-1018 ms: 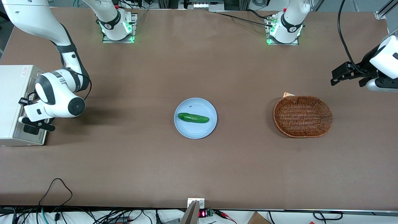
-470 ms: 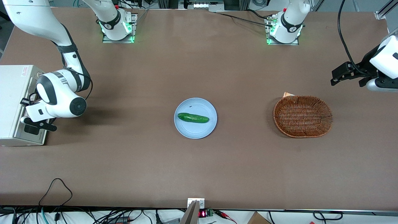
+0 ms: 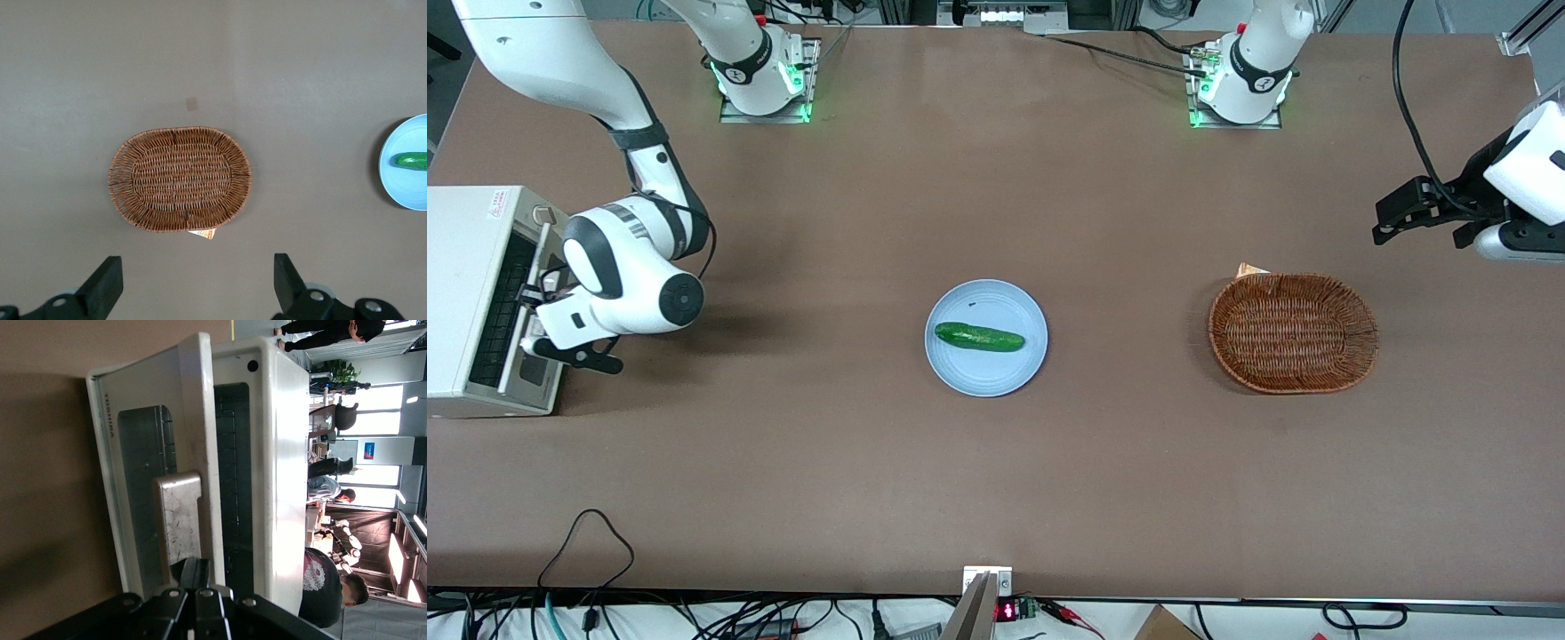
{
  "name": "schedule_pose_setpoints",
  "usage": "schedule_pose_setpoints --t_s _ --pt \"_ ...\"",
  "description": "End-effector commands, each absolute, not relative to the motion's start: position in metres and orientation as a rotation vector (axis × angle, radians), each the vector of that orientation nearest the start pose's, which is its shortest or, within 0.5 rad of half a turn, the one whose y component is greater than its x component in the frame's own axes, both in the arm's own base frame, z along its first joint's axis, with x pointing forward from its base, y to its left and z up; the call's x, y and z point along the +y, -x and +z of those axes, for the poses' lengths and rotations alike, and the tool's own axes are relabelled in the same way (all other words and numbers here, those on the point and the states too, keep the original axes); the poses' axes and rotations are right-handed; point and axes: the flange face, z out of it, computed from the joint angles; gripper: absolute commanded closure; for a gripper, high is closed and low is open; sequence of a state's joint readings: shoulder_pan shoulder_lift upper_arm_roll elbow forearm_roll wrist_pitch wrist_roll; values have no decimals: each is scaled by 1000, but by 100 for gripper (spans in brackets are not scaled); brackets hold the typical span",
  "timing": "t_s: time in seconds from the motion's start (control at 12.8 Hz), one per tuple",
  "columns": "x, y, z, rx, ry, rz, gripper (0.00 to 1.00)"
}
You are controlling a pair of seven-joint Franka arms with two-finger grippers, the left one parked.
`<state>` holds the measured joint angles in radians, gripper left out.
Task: Open oven door with right arm only
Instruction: 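Pull the handle outward and down, swinging the glass door open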
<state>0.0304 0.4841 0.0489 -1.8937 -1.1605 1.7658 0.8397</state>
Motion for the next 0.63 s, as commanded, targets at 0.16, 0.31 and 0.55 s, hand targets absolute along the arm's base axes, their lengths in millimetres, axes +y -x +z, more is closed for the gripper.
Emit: schedule_pose_setpoints --t_s 0.16,0.31,0.55 --pt "-15 -601 220 -83 -2066 -39 98" --pt "4 -599 203 -38 -2069 -45 98" --pt "12 -597 188 -18 -2080 -51 98"
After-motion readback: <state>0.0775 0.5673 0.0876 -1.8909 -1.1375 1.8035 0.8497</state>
